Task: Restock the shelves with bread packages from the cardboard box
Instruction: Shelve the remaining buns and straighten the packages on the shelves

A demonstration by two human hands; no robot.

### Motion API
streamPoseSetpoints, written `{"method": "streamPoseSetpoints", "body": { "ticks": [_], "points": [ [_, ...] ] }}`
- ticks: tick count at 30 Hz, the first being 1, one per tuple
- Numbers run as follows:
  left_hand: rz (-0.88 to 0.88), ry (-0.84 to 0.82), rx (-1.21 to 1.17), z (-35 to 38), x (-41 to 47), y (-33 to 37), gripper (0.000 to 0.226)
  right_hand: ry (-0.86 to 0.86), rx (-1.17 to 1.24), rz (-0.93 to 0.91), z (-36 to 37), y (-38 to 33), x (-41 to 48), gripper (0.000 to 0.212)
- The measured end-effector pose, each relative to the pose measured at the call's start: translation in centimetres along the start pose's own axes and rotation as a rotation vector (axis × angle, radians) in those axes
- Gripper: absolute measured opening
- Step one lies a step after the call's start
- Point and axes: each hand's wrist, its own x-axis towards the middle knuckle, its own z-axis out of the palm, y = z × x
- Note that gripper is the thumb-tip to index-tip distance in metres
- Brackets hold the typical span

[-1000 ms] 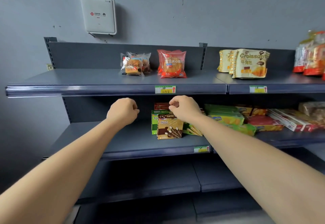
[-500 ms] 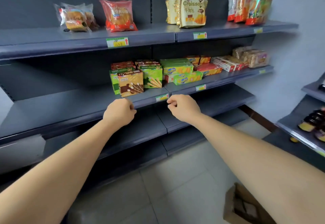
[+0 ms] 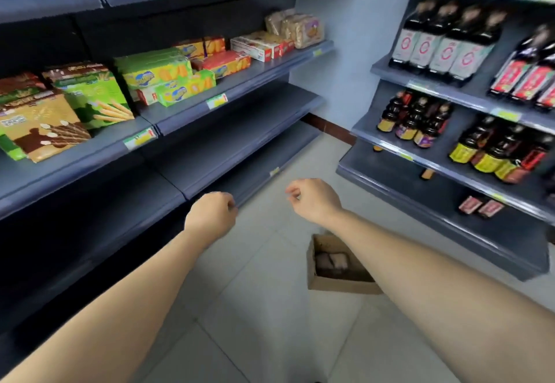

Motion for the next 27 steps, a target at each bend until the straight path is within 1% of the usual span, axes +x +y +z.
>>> {"method": "streamPoseSetpoints", "body": {
  "ticks": [3, 7, 10, 14, 18, 20, 22, 24, 27],
  "points": [
    [0.031, -0.068, 0.009, 4.3, 2.0, 4.7, 0.018, 0.003, -0.001, 0.076, -0.7, 6.4, 0.2, 0.025],
    [0.057, -0.147, 0.003, 10.1, 4.5, 10.4, 0.024, -0.001, 0.041, 0.168, -1.4, 14.1, 0.5, 0.024],
    [0.09, -0.23, 0.006, 14.4, 6.3, 13.7, 0.024, -0.037, 0.056, 0.238, -1.1, 19.3, 0.7, 0.022],
    [0.093, -0.329, 0.041, 19.5, 9.0, 17.2, 0.026, -0.101, 0.073, 0.313, -0.3, 25.3, 1.9, 0.017],
    [0.097, -0.4, 0.067, 24.3, 12.7, 20.4, 0.026, -0.182, 0.08, 0.39, 0.7, 30.6, 4.6, 0.027],
    [0.108, -0.437, 0.085, 26.7, 14.7, 21.8, 0.025, -0.214, 0.091, 0.425, 1.4, 33.2, 6.2, 0.029],
    [0.114, -0.484, 0.111, 29.2, 16.5, 23.2, 0.025, -0.239, 0.122, 0.464, 2.4, 35.8, 7.8, 0.024],
    [0.111, -0.522, 0.144, 31.9, 18.2, 24.3, 0.025, -0.254, 0.125, 0.483, 3.6, 38.2, 9.5, 0.014],
    [0.076, -0.567, 0.173, 36.0, 20.4, 25.8, 0.025, -0.277, 0.143, 0.484, 5.7, 41.8, 11.9, 0.021]
  ]
}}
